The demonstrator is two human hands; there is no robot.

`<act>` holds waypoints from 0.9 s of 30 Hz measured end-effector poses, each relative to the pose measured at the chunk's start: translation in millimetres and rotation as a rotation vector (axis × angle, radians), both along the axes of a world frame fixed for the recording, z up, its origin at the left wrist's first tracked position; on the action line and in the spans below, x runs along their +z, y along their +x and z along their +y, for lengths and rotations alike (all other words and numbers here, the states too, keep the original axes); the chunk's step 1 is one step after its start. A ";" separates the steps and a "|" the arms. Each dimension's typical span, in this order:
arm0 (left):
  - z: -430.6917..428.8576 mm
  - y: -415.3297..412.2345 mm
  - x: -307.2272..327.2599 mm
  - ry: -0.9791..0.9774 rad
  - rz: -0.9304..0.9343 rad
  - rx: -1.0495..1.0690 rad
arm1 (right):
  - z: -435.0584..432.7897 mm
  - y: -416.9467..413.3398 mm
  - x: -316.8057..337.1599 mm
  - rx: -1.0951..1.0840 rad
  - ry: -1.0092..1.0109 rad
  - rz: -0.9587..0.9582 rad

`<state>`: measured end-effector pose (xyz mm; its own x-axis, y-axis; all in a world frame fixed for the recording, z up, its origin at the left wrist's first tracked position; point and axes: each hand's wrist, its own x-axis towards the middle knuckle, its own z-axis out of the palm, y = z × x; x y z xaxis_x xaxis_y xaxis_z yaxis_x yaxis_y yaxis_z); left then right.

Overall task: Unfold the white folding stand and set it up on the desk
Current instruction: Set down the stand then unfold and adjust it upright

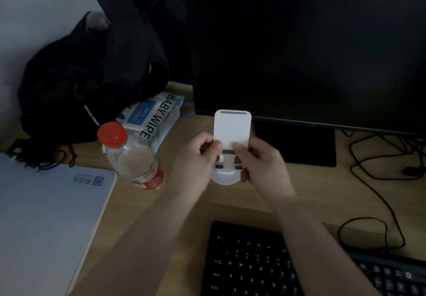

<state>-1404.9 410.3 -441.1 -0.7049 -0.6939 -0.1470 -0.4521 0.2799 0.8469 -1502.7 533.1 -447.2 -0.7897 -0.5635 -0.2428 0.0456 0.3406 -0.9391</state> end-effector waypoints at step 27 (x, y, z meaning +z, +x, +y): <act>-12.6 -10.9 1.8 0.000 -0.061 -0.141 | -5.0 18.4 -29.7 -0.188 -0.059 0.066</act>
